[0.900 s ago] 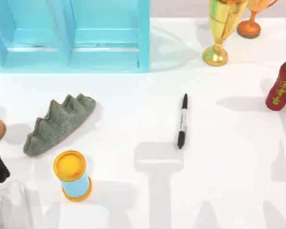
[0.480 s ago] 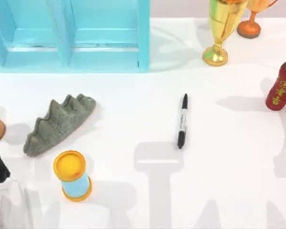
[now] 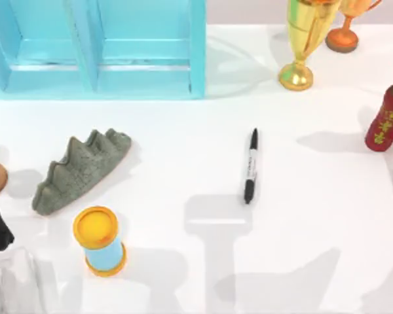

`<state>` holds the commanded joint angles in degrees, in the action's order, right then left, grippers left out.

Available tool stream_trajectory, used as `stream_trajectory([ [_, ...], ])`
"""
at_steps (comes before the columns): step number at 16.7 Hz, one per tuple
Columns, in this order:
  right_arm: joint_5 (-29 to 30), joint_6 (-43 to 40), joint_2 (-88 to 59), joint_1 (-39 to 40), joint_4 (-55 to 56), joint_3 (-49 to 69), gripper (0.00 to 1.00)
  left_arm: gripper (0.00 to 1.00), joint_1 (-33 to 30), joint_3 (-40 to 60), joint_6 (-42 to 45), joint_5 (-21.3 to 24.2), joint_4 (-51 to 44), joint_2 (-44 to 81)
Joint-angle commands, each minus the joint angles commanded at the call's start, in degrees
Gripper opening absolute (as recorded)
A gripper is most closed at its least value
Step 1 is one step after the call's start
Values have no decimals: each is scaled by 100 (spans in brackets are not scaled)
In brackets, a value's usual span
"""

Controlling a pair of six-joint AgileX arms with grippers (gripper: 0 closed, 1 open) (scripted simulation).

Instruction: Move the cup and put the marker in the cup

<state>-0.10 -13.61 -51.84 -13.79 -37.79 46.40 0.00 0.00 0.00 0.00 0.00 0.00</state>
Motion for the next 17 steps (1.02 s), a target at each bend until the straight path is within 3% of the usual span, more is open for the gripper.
stream_trajectory([
  [9,19,-1127,-4518,-1187,-3246,3833,100,100,0,0,0,0,0,0],
  [13,16,-1391,-5506,-1465,-3927,4830,100,100,0,0,0,0,0,0],
  [17,15,-1436,-5647,-1513,-4039,4987,100,100,0,0,0,0,0,0],
])
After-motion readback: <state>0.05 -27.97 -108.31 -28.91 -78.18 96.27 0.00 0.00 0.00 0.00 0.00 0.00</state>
